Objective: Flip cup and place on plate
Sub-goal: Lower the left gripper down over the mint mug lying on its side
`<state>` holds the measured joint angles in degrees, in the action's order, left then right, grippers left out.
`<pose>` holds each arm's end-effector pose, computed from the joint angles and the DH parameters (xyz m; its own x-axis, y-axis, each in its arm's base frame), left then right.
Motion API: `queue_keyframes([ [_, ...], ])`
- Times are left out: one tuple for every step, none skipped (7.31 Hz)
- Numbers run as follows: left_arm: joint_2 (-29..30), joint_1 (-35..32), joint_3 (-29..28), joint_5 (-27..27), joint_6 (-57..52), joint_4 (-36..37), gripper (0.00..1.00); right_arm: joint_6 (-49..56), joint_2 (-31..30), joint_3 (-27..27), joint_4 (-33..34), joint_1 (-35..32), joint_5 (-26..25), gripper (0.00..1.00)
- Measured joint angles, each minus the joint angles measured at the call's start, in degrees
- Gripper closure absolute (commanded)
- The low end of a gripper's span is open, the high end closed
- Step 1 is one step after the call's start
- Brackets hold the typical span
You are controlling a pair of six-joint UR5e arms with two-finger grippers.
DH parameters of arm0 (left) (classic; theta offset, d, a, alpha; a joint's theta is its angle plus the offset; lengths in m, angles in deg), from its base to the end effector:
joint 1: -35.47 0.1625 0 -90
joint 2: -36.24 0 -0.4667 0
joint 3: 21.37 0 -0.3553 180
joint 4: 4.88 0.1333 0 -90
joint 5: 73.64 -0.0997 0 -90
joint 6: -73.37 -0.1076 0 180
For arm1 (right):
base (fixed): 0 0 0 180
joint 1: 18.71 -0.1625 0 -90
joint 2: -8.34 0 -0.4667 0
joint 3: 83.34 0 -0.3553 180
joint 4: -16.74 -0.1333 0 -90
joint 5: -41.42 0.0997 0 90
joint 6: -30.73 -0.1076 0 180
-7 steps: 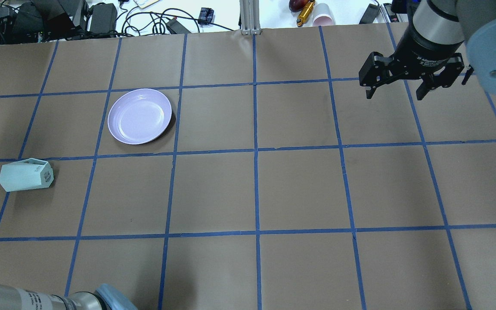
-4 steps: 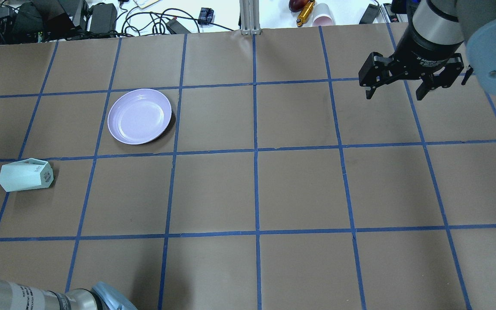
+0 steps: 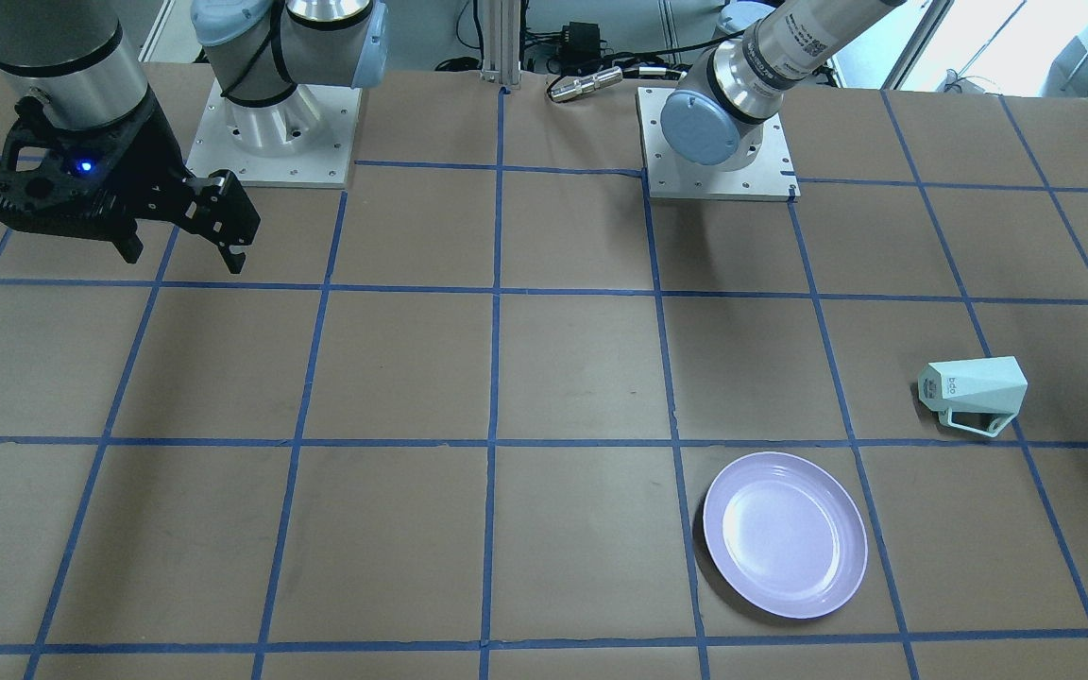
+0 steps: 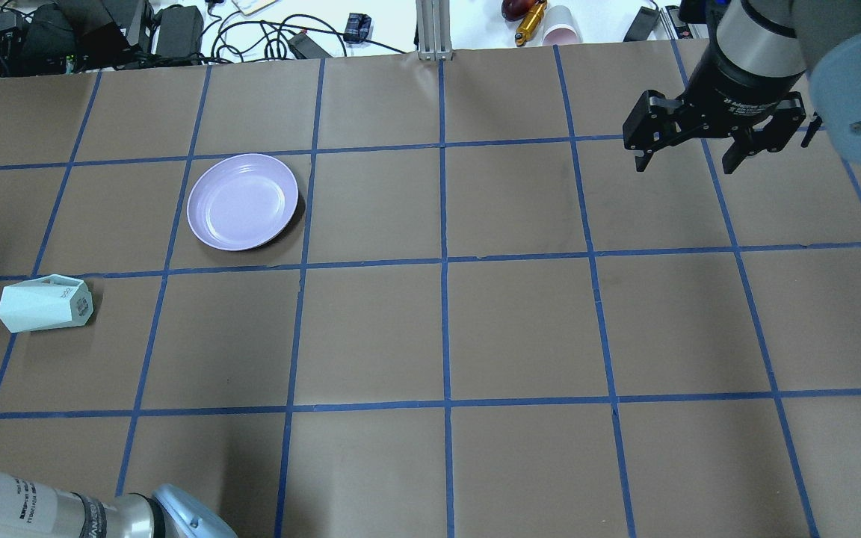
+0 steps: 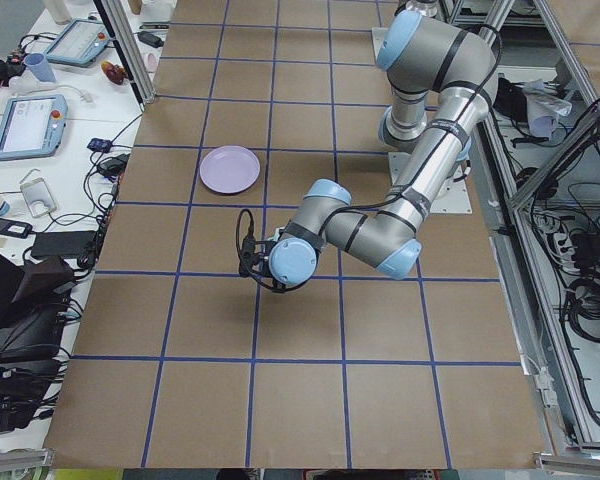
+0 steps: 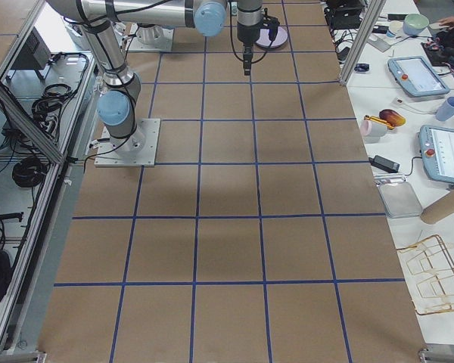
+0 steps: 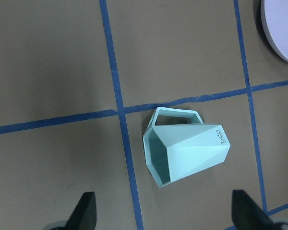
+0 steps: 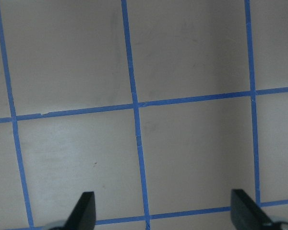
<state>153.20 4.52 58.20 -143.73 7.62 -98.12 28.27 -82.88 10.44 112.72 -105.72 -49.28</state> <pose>0.4373 -0.4604 0.3485 -0.8939 0.0858 0.4400 0.0193 0.9880 -0.1533 0.1083 -0.4572 0.5118 -0.9954 0.0956 0.0096 0.0949 0.9937 -0.0601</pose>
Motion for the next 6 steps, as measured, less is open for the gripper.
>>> queue_keyframes([
  [1.51,0.65,-0.11,0.92,-0.19,-0.74,0.00,0.00,-0.01,0.00,0.00,0.00,0.00,0.00],
  [2.93,1.02,-0.11,1.30,-0.41,-1.03,0.00,0.00,-0.01,0.00,0.00,0.00,0.00,0.00],
  [4.48,1.18,-0.01,1.53,-0.49,-1.30,0.00,0.00,-0.01,0.00,0.00,0.00,0.00,0.00],
  [5.84,1.22,0.18,2.07,-0.45,-1.80,0.00,0.00,-0.01,0.00,0.00,0.00,0.00,0.00],
  [6.95,1.24,0.15,3.03,-0.34,-2.93,0.00,0.00,-0.01,0.00,0.00,0.00,0.00,0.00],
  [7.88,1.24,0.00,3.75,-0.29,-4.26,0.00,0.00,-0.01,0.00,0.00,0.00,0.00,0.00],
])
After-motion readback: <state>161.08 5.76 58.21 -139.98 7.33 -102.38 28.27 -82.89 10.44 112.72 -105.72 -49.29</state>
